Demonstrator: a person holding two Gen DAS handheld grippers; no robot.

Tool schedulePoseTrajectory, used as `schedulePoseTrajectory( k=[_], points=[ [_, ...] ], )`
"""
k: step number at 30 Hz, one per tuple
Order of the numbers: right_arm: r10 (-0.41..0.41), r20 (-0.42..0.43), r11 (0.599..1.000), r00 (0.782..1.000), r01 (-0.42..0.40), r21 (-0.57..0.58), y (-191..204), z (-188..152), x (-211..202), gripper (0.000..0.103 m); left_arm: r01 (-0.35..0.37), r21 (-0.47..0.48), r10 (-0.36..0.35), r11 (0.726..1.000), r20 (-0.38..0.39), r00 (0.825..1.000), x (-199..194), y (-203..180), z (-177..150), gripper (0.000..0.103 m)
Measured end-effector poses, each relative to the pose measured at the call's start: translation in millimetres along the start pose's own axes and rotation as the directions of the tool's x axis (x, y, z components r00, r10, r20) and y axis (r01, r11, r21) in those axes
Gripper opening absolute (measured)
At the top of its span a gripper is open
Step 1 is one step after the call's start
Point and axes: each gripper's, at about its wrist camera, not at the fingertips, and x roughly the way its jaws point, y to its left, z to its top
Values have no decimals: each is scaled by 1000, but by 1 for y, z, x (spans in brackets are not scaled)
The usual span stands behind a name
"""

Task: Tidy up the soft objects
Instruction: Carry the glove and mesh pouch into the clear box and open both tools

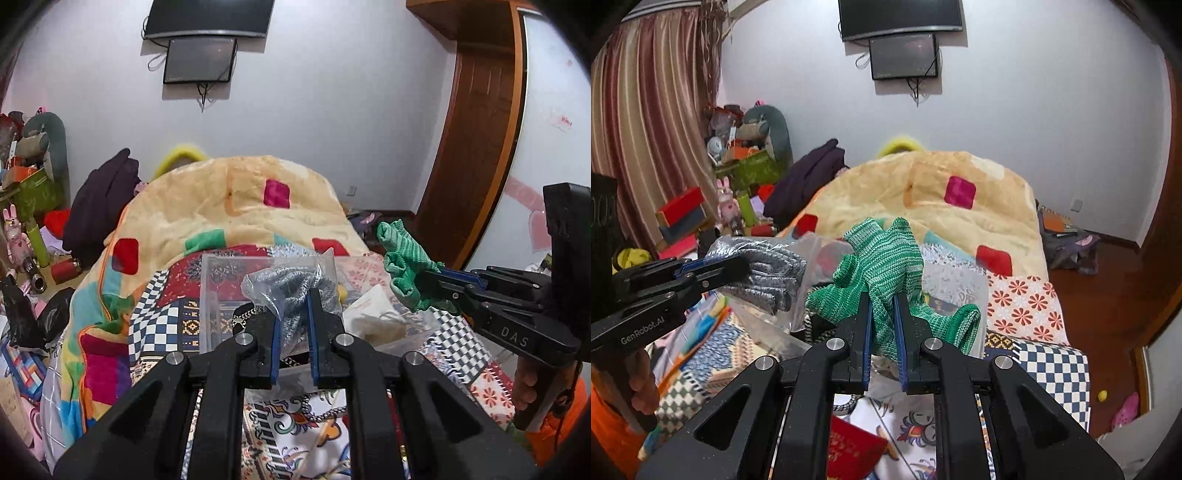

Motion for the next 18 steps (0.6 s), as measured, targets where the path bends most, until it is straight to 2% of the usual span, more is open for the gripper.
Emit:
schedulePoseTrajectory(
  k=[8, 13, 16, 18],
  points=[
    [3, -96, 1000, 995, -3, -9, -3, -14, 43, 11, 1, 4, 0, 1000, -96, 995, 45, 5, -13, 12],
    [12, -134, 1000, 991, -12, 1, -6, -20, 52, 16, -8, -8, 7, 1000, -123, 992, 53, 8, -16, 13],
    [14, -142, 1000, 990, -13, 6, -6, -19, 50, 24, -11, -21, 8, 1000, -131, 991, 52, 9, -15, 15],
    [4, -131, 1000, 991, -4, 1, -4, -18, 45, 38, -12, -28, 8, 1000, -133, 991, 50, 11, -14, 17]
  ],
)
